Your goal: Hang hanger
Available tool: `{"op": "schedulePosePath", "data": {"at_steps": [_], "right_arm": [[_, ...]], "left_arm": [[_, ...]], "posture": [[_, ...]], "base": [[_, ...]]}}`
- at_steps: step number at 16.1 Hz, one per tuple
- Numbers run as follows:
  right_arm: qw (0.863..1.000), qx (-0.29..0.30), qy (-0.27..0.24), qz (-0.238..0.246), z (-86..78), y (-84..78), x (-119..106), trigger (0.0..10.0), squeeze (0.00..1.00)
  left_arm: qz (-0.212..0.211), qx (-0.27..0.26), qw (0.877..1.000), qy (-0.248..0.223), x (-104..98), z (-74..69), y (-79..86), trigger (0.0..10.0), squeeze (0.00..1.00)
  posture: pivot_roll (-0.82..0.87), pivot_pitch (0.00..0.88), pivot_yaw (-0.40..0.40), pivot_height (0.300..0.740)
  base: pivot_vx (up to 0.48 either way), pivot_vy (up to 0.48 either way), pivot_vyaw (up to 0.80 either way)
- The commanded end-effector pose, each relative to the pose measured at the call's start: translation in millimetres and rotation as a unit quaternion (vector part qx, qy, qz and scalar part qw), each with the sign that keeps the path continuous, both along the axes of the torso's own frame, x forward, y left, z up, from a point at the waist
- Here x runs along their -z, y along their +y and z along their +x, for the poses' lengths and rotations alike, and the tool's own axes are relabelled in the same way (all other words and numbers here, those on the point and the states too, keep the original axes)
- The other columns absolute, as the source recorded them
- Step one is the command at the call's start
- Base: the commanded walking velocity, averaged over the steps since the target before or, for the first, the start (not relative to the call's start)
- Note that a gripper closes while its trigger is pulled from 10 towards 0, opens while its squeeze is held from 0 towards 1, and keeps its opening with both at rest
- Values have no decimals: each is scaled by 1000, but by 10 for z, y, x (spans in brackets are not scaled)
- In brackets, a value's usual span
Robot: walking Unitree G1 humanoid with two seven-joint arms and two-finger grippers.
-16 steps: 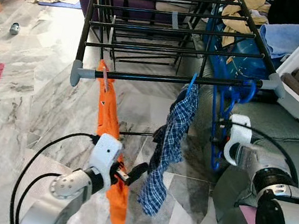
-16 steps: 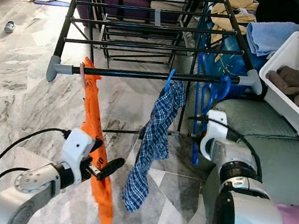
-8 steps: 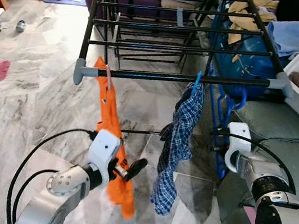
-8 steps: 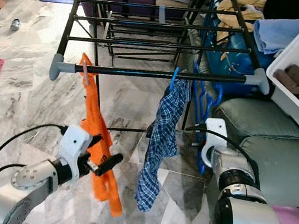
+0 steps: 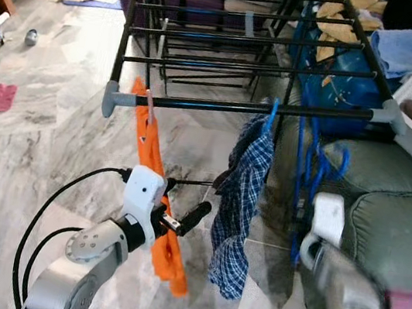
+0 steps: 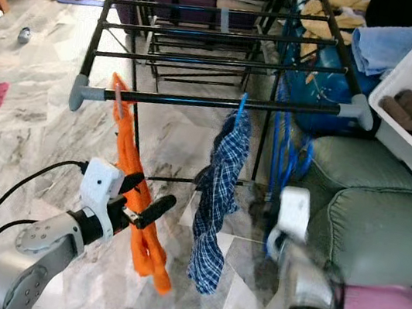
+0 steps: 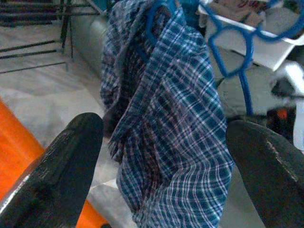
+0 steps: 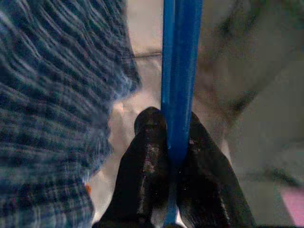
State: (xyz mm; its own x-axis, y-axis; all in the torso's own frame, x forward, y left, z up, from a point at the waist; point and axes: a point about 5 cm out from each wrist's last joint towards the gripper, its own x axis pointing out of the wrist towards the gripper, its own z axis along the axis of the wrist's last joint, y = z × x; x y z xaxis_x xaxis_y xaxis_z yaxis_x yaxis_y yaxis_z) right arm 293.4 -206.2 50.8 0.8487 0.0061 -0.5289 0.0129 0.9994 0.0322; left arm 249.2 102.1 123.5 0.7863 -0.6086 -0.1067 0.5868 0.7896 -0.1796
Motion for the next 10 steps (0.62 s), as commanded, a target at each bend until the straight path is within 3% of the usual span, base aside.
{"op": "schedulePosePath", "data": {"at_steps": [1, 3, 10], "right_arm": [[1000, 8, -11, 8, -58, 18, -116, 10000, 0], [1000, 20, 8, 14, -155, 3, -92, 10000, 0], [1000, 24, 12, 2, -218, 12, -269, 10000, 0]], "left_arm": [[-5, 1, 1000, 2, 15, 3, 16, 10000, 0], [-11, 12, 1000, 2, 27, 16, -25, 10000, 0], [-22, 18, 1000, -4, 26, 34, -70, 10000, 0]], "posture": [[10, 99, 30, 740], [-7, 90, 30, 740], [-8, 83, 20, 740]], "base": [[0, 0, 0], [0, 0, 0], [317, 0, 0]]}}
